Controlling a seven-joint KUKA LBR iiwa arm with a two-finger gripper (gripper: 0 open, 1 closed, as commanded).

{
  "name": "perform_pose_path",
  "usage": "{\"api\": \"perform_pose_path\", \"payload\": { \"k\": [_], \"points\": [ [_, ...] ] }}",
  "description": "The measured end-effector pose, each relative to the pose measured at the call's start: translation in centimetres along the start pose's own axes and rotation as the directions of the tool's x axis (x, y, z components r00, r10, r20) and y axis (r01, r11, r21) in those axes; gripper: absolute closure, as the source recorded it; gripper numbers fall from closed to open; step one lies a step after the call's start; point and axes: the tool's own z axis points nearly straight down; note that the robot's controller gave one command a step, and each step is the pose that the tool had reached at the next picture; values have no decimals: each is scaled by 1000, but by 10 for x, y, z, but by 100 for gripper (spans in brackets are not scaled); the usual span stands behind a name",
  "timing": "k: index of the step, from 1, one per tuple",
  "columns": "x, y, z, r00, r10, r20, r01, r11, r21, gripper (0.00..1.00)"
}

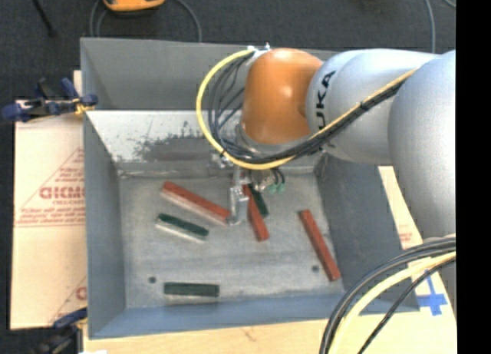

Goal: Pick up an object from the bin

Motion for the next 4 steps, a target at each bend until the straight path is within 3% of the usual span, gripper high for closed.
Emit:
{"api": "perform_pose_path", "payload": {
  "k": [1, 2, 3, 4],
  "points": [
    [-9, -32, 51, 999, 50, 4, -50, 999, -2, 0],
    [24, -4, 58, 1000, 21, 1, -21, 1000, 0, 0],
    [30, 13, 52, 999, 42, -5, -42, 999, -4, 0],
    [26, 31, 50, 1000, 17, -1, -17, 1000, -2, 100]
  ]
}}
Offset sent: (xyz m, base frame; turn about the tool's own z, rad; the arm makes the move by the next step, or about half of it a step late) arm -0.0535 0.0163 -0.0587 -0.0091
